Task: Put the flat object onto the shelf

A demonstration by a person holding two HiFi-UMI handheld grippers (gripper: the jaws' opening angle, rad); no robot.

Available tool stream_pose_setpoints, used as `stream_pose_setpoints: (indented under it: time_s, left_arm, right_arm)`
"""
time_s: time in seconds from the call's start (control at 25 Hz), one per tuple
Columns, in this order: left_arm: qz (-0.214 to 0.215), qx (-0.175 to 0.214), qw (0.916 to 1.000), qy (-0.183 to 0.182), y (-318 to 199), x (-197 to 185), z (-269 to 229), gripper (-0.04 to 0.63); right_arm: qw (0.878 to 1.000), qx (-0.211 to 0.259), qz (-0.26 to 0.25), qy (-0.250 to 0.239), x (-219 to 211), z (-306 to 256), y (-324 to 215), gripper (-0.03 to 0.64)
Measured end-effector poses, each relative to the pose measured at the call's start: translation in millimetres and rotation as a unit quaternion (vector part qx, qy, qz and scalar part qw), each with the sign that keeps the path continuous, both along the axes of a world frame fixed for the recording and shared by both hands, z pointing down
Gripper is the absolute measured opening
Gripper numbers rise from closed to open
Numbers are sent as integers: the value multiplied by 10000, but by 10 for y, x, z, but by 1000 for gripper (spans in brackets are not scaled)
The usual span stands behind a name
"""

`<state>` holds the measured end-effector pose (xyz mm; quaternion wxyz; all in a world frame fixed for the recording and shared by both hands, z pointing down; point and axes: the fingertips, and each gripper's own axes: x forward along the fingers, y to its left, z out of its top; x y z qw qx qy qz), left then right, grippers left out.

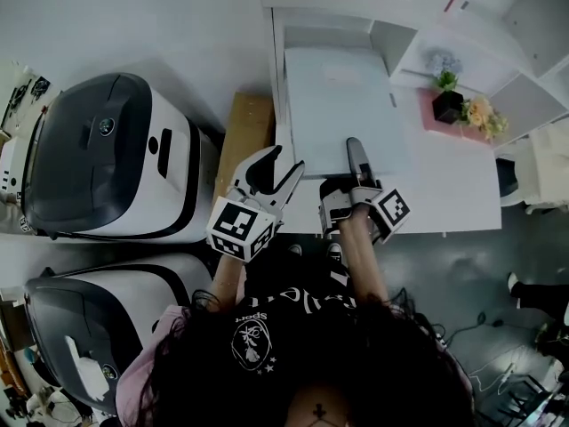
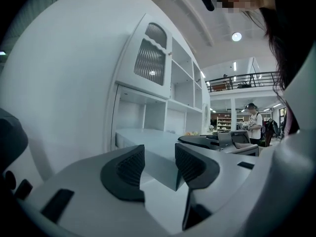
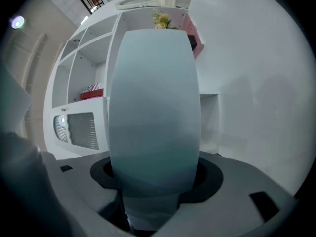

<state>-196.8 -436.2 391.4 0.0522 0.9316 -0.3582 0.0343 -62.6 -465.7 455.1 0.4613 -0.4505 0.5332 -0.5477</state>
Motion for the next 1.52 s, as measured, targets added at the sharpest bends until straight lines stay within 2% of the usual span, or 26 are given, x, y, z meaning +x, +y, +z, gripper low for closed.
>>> stream_pose_setpoints:
  time_s: [0.4,0.64,0.76,0.88,1.08,1.52]
  left_arm:
    - [-106,-74,9998,-172,-213,87,120,192]
    - [-382,-24,9989,-254,-483,175,219,193]
    - [-420,192,9973,-577,-660,204,259,193]
    - [-477,235,9946,-889,-839,226,337,195]
    - [-593,102,9961,-640,-1054,235,353,195]
    - [-703,15,9960,-547,-1432,264,392,195]
  right_arm:
    - [9983,-71,-529,253,-131,45,-508,302]
    - [9963,-87,-824,239,-142,73,-798,304]
    - [9954,-31,-935,187,-128,75,-959,302]
    - [9945,75,-1021,229,-117,68,-1101,304]
    - [9935,42,-1104,288,-114,67,-1286,304]
    - [9906,105,-1302,399,-101,77,-1637,304]
